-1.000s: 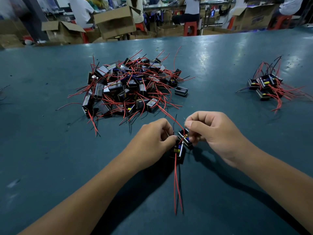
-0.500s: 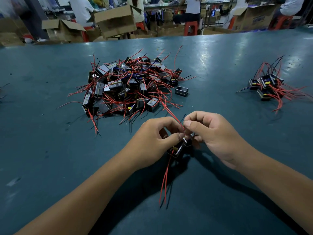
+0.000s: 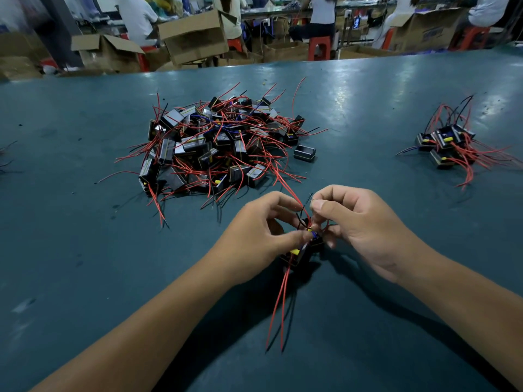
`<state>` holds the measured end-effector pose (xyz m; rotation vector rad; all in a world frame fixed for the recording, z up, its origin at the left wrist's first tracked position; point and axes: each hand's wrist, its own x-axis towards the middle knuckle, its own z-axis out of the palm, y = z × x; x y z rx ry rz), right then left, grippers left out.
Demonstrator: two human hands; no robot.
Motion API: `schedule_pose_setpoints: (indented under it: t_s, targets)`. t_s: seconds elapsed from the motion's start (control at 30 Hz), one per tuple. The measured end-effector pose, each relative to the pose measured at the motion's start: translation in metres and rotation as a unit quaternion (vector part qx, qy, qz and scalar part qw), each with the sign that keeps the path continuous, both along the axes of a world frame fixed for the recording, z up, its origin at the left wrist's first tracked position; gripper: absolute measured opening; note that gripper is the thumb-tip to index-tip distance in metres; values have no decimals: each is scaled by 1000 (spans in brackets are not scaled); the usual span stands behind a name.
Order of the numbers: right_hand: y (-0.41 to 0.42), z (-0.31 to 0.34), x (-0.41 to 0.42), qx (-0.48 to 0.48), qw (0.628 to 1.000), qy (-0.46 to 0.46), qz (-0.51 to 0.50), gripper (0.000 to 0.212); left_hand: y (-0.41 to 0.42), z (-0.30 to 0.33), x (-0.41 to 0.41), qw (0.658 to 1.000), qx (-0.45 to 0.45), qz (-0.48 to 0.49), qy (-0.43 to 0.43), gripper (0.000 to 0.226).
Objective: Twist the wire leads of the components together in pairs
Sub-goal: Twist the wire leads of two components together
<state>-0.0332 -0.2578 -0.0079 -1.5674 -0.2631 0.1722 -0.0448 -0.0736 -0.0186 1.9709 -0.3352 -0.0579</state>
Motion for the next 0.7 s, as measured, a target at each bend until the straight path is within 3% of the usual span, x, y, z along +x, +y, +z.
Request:
schedule_pose_setpoints:
  t_s: [0.1,0.2,0.53,0.7]
  targets:
    - [0,0,-1,-5,1000,-8,1,15,-1,-1,-2,998,55,-5,-20,33]
    - [1,1,-2,-3,1000,-10,10,13,0,-1,0,998,61,-12,-17,25]
    - [2,-2,-7,-19,999,-11,37,17,17,11,1,988,76,-126,40,29]
    - [3,-2,-10,-20,998,-17,59,14,22,20,4,993,45,-27,-109,23]
